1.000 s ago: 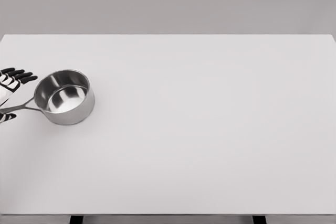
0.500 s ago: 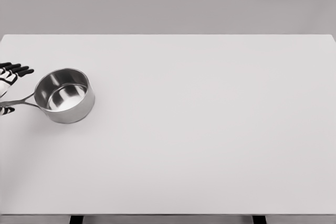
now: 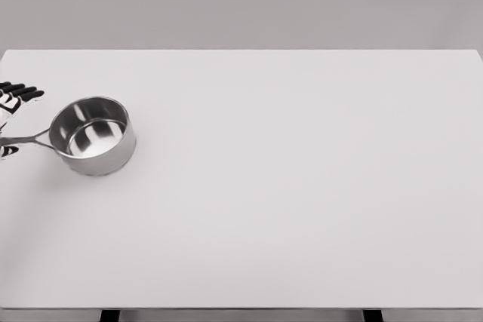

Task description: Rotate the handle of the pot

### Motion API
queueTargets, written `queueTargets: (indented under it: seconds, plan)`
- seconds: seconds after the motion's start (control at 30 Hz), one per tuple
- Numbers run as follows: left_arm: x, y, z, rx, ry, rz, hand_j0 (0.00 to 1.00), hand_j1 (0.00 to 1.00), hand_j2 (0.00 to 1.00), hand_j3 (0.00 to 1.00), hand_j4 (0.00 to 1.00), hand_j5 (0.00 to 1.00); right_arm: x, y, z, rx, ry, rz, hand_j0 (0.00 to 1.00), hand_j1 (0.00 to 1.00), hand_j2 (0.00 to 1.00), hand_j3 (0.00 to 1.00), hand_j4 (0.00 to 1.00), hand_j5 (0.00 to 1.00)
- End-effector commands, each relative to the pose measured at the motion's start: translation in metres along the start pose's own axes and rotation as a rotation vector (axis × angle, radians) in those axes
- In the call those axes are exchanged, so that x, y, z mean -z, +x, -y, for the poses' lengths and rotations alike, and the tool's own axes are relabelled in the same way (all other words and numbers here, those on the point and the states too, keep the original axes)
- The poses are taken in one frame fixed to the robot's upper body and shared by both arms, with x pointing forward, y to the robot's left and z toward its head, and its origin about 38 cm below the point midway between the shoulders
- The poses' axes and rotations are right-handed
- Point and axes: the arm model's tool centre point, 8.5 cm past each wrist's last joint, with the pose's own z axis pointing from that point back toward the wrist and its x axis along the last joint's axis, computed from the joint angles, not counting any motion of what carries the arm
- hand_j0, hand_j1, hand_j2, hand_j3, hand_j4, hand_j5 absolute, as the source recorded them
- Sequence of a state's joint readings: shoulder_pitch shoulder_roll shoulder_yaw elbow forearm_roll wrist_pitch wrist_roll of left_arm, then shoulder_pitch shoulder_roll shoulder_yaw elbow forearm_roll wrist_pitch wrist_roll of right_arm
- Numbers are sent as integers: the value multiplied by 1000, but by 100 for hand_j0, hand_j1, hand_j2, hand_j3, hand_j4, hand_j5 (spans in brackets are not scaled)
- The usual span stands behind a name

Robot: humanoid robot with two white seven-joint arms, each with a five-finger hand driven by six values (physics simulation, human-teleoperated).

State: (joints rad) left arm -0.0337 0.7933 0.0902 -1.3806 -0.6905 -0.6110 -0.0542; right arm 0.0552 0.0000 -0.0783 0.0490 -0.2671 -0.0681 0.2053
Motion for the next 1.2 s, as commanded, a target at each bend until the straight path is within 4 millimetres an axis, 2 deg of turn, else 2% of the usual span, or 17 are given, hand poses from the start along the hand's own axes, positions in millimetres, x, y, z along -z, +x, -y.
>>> queueTargets:
  seconds: [0.0, 1.17]
  plan:
    - [1, -1, 10, -20, -23, -4, 100, 100, 100, 100, 100, 100, 0, 0, 0, 0, 0, 1, 100, 100, 100, 100, 100, 100]
    - [36, -28, 17, -42, -44, -67, 100, 100, 100, 100, 100, 100, 0, 0, 0, 0, 0, -1, 100, 100, 100, 100, 100, 100]
